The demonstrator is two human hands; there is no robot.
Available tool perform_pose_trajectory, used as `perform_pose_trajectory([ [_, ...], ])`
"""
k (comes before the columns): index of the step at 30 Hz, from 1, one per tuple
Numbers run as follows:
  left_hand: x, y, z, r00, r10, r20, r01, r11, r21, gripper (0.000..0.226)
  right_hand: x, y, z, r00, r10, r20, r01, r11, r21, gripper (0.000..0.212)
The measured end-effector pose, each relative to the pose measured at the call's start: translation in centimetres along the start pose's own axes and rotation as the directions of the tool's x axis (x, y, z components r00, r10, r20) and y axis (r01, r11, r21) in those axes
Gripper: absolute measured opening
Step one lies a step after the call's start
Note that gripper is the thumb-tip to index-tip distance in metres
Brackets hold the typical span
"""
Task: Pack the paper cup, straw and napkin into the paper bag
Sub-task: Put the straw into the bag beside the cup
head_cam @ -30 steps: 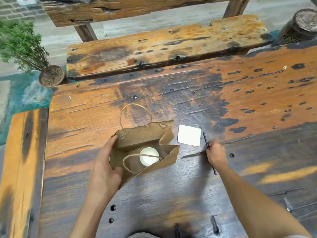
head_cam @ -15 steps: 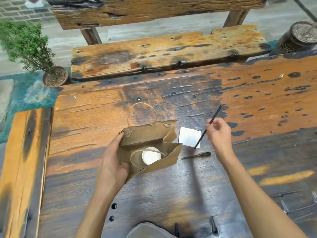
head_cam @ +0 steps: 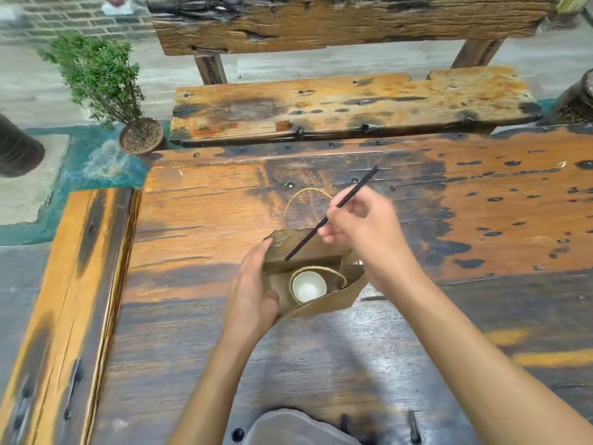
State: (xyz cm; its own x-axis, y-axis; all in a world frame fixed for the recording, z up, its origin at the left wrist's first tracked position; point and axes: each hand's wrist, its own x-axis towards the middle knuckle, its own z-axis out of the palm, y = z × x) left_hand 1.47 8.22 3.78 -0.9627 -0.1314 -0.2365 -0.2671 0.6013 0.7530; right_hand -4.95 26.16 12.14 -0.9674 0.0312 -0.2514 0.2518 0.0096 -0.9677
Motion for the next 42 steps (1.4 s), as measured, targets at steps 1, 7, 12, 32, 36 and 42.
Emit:
perform_pose_trajectory([
  [1, 0.0, -0.1, 0.0, 1.000, 0.004, -0.004, -0.004, 1.000, 0.000, 0.096, -0.2, 0.6, 1.0, 0.998, 0.058, 0.033, -0.055, 0.995, -0.078, 0.013],
  [7, 0.0, -0.4, 0.0, 1.000, 0.004, 0.004, -0.004, 1.000, -0.014, 0.098, -0.1, 4.3, 2.8, 0.925, 0.300, 0.231, -0.112, 0.800, -0.590, 0.015],
  [12, -0.3, -0.5, -0.1, 1.000, 0.020, 0.004, -0.020, 1.000, -0.003, 0.097, 0.5, 6.0, 1.5, 0.879, 0.441, 0.181, -0.179, 0.657, -0.733, 0.028],
  [32, -1.1, 0.2, -0.5, 1.000, 0.020, 0.001, -0.020, 1.000, 0.001, 0.096, 4.4, 10.1, 0.0, 0.493, 0.869, 0.033, -0.802, 0.469, -0.370, 0.023],
  [36, -1.1, 0.1, -0.5, 1.000, 0.030, 0.000, -0.030, 1.000, -0.003, 0.096, 4.9, 10.7, 0.5, 0.480, 0.877, 0.008, -0.811, 0.447, -0.378, 0.031],
  [42, -1.0, 0.2, -0.5, 0.999, 0.037, -0.003, -0.037, 0.999, -0.012, 0.095, 4.9, 11.1, 0.6, 0.488, 0.872, 0.011, -0.813, 0.460, -0.358, 0.032],
])
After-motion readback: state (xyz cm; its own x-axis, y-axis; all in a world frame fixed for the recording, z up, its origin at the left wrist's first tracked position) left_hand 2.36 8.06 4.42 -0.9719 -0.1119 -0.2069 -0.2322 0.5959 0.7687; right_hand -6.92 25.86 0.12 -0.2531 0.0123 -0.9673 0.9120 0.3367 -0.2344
